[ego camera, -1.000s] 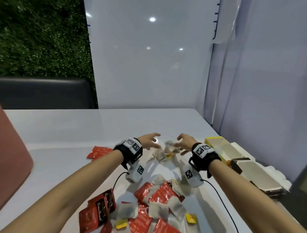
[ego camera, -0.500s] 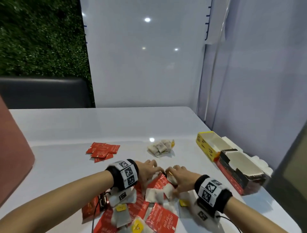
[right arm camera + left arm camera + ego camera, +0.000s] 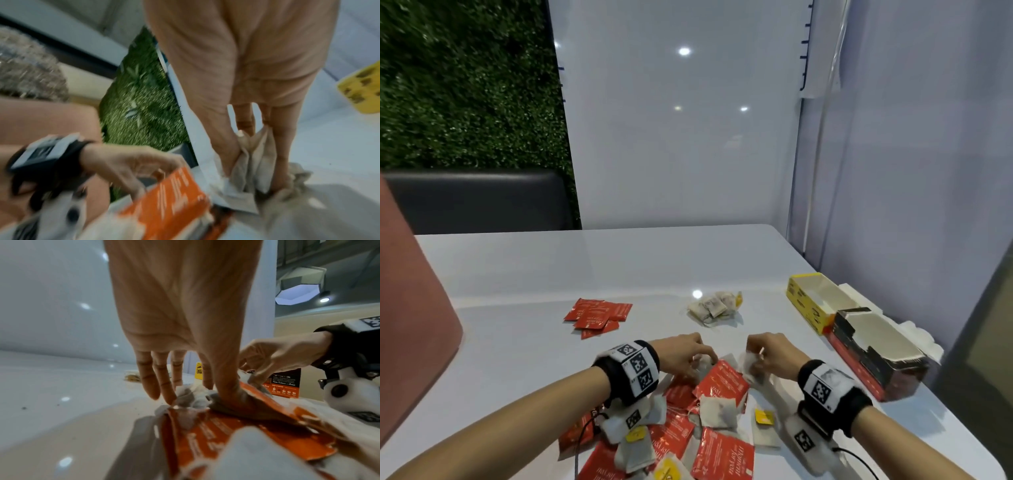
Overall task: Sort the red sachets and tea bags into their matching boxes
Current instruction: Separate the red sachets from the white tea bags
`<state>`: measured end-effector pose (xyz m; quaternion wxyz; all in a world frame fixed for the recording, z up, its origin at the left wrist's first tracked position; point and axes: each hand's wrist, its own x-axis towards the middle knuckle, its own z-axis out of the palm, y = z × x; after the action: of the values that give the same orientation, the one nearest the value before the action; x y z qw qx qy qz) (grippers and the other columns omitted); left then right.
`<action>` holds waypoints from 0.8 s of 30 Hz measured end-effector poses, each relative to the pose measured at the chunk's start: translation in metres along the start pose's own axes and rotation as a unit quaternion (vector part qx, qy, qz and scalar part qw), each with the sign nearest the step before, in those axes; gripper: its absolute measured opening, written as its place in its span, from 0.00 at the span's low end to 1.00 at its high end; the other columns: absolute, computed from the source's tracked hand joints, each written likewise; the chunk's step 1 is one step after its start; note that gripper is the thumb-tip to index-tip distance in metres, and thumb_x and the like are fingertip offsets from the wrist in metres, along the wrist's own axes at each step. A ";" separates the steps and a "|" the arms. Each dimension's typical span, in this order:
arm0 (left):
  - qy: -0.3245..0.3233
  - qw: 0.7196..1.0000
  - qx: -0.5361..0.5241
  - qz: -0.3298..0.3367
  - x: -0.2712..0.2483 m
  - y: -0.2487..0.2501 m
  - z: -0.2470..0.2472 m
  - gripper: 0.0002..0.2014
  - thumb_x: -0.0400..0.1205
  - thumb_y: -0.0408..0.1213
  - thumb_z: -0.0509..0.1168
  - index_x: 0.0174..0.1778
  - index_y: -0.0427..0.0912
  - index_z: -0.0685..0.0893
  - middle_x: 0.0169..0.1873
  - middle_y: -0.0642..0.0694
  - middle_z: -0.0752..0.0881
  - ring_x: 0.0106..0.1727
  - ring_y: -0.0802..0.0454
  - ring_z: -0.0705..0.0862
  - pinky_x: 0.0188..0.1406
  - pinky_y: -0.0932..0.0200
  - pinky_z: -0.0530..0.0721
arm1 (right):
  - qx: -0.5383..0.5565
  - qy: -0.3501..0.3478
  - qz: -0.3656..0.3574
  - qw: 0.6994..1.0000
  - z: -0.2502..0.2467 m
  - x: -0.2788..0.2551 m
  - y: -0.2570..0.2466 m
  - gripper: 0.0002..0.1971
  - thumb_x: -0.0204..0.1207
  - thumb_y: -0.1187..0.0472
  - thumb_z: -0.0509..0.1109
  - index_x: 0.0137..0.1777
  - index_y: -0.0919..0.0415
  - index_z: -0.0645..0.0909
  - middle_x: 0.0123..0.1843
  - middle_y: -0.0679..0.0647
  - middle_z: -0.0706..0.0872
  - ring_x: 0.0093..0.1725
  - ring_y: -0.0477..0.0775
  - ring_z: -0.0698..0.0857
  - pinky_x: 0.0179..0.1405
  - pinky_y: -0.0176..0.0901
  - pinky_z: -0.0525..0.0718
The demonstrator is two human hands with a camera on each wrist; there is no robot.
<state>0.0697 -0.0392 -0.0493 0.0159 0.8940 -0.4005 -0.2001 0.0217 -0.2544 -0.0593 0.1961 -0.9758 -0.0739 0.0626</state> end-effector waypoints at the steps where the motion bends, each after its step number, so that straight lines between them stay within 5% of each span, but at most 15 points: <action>1: 0.016 1.000 0.000 -0.003 0.002 0.002 0.000 0.22 0.81 0.40 0.65 0.72 0.47 0.73 0.63 0.38 0.75 0.61 0.42 0.78 0.59 0.54 0.74 | 0.019 0.012 0.002 1.000 -0.003 0.001 0.003 0.07 0.70 0.65 0.72 0.44 0.54 0.79 0.49 0.54 0.83 0.48 0.53 0.80 0.38 0.32 0.71; 5: 0.057 0.997 -0.033 -0.026 0.010 -0.005 0.001 0.17 0.80 0.40 0.67 0.64 0.42 0.79 0.60 0.38 0.83 0.59 0.43 0.82 0.55 0.57 0.76 | 0.096 0.087 -0.005 0.992 -0.030 0.009 0.006 0.13 0.68 0.65 0.74 0.33 0.48 0.74 0.42 0.52 0.83 0.42 0.51 0.80 0.32 0.25 0.71; 9: 0.094 0.989 -0.114 -0.023 0.009 -0.021 -0.004 0.16 0.78 0.43 0.69 0.60 0.42 0.81 0.57 0.40 0.86 0.51 0.48 0.85 0.48 0.65 0.76 | 0.148 0.168 -0.034 0.974 -0.071 0.033 -0.002 0.14 0.66 0.66 0.76 0.33 0.49 0.76 0.38 0.52 0.83 0.38 0.50 0.80 0.37 0.38 0.77; 12: 0.145 0.969 -0.196 -0.030 0.001 -0.037 -0.021 0.13 0.79 0.39 0.68 0.59 0.45 0.81 0.47 0.45 0.86 0.40 0.55 0.83 0.37 0.76 0.79 | 0.171 0.192 -0.033 0.966 -0.090 0.056 -0.008 0.12 0.66 0.67 0.77 0.35 0.51 0.77 0.37 0.53 0.83 0.36 0.51 0.79 0.35 0.37 0.77; 19: 0.248 0.932 -0.260 -0.048 -0.004 -0.073 -0.084 0.09 0.78 0.31 0.66 0.50 0.47 0.81 0.40 0.48 0.86 0.36 0.59 0.83 0.33 0.71 0.81 | 0.137 0.165 0.026 0.976 -0.082 0.109 -0.014 0.14 0.67 0.65 0.77 0.52 0.66 0.84 0.42 0.54 0.81 0.44 0.51 0.78 0.36 0.36 0.70; 24: 0.281 0.913 -0.291 -0.051 0.027 -0.087 -0.116 0.07 0.77 0.33 0.68 0.47 0.49 0.81 0.41 0.44 0.87 0.38 0.55 0.84 0.32 0.70 0.82 | 0.161 0.240 0.021 0.957 -0.084 0.132 -0.018 0.07 0.69 0.66 0.72 0.46 0.65 0.81 0.42 0.58 0.82 0.43 0.52 0.77 0.36 0.34 0.67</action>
<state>0.1903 -0.0154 0.0314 0.3770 0.8884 -0.2574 -0.0492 0.1616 -0.2475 0.0122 0.3609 -0.9191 0.0067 -0.1579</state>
